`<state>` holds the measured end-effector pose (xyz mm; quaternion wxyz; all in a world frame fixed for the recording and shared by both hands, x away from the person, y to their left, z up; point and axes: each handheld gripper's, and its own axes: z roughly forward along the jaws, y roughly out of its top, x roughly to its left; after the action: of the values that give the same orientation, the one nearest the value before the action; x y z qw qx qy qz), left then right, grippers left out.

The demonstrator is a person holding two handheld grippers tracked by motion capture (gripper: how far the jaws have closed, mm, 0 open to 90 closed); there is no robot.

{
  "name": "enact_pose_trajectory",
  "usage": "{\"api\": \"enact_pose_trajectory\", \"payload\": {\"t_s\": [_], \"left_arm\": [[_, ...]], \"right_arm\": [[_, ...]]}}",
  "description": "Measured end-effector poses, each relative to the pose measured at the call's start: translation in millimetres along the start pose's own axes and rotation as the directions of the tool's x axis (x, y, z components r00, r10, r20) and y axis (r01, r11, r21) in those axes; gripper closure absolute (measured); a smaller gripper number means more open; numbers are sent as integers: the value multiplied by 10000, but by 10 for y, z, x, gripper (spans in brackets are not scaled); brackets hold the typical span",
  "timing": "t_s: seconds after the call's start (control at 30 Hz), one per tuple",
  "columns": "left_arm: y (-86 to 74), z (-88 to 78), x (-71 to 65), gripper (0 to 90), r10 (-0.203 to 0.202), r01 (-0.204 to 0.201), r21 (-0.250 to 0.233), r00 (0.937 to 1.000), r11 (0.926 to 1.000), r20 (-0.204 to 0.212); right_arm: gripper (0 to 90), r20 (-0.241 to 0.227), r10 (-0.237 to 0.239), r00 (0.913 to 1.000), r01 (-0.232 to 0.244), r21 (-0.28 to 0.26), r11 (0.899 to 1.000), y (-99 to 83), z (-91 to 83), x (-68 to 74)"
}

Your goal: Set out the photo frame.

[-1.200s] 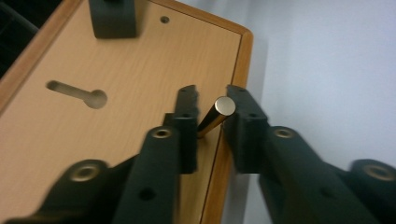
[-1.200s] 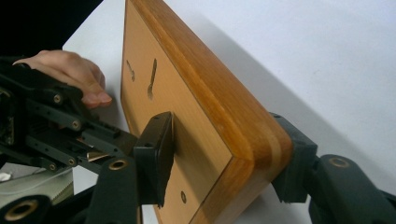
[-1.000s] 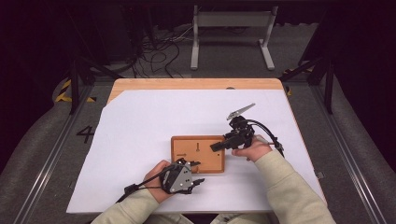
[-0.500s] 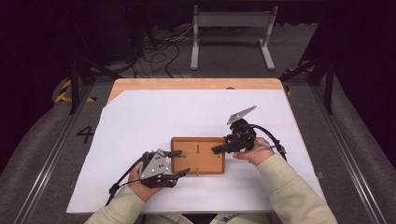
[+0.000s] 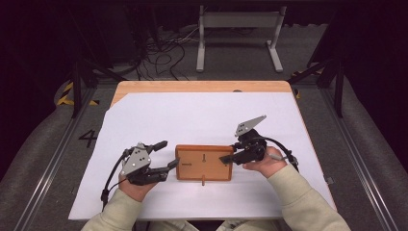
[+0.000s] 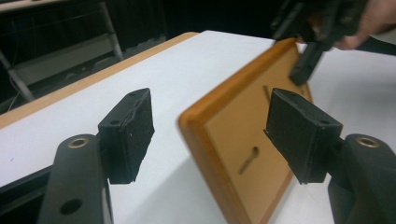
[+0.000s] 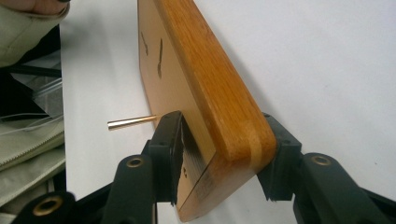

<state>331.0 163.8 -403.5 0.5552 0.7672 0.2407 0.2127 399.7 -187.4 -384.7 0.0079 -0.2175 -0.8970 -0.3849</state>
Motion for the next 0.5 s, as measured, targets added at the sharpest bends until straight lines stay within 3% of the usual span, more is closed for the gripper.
{"api": "enact_pose_trajectory", "payload": {"t_s": [0.13, 0.33, 0.5], "left_arm": [[-27, -2, 61, 321, -344, 344, 6, 9991, 9994, -251], [-37, 23, 70, 313, -299, 303, 162, 9993, 9994, -244], [-25, -21, 87, 321, -403, 394, -274, 9986, 9988, -347]], "right_arm": [[600, 110, -581, 9983, 581, 19, 9983, -20, -43, 112], [632, 401, -1382, 9896, 1372, 264, 9902, -45, -87, 272], [665, 420, -1680, 9849, 1670, 271, 9856, -85, -110, 358]]}}
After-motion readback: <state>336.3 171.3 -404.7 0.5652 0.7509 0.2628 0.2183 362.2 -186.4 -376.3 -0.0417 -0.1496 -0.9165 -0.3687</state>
